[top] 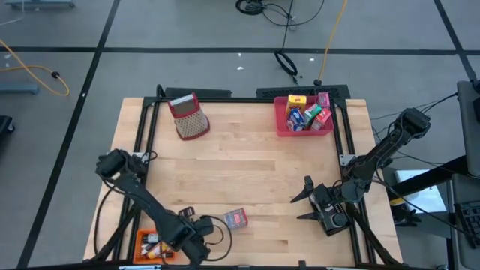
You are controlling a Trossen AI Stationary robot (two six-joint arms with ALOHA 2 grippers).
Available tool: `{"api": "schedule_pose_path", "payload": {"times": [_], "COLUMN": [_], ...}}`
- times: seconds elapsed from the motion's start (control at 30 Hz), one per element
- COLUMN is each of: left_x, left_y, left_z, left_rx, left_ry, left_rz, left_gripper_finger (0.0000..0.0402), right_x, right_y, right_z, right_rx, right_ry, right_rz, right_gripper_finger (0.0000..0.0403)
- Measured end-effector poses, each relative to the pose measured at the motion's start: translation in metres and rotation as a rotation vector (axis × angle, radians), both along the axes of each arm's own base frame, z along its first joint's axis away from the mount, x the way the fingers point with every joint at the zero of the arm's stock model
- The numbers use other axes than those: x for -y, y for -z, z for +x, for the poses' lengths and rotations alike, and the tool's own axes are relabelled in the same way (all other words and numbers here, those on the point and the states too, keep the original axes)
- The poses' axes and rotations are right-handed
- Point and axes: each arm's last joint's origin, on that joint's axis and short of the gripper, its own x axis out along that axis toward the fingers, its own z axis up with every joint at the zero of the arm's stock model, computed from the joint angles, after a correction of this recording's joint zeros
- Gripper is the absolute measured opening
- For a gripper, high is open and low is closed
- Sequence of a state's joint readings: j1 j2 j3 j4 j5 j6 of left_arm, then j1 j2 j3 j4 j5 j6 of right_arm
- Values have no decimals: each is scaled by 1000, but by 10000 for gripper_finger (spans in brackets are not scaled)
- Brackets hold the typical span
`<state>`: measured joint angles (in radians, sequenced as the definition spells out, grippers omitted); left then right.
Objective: Pick & Place Kitchen Items
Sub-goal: Put the small black food coloring bottle into the orange bin
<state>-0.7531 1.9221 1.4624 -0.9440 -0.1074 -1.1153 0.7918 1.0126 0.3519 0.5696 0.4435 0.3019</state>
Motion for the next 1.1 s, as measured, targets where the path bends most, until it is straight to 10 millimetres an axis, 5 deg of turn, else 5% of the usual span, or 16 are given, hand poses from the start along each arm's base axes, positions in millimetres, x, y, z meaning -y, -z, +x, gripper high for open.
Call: {"api": "schedule_pose_path", "payload": {"times": [0.37, 0.8, 1.1], "left_x": [15, 46, 51], "left_y": [-39, -43, -43], "left_z": [-48, -112, -124], "left_rx": [-2, -57, 7], "left_ry": [-106, -354, -427], "left_rz": [-75, -86, -76], "left_gripper_finger": [45, 58, 72], "right_x": [0, 0, 0], "right_y": [1, 1, 1], "right_z": [0, 0, 0], "right_rx": [-11, -10, -10], "right_ry": [0, 0, 0], "right_rz": [-11, -10, -10], "right_gripper_finger": [263, 263, 263]}}
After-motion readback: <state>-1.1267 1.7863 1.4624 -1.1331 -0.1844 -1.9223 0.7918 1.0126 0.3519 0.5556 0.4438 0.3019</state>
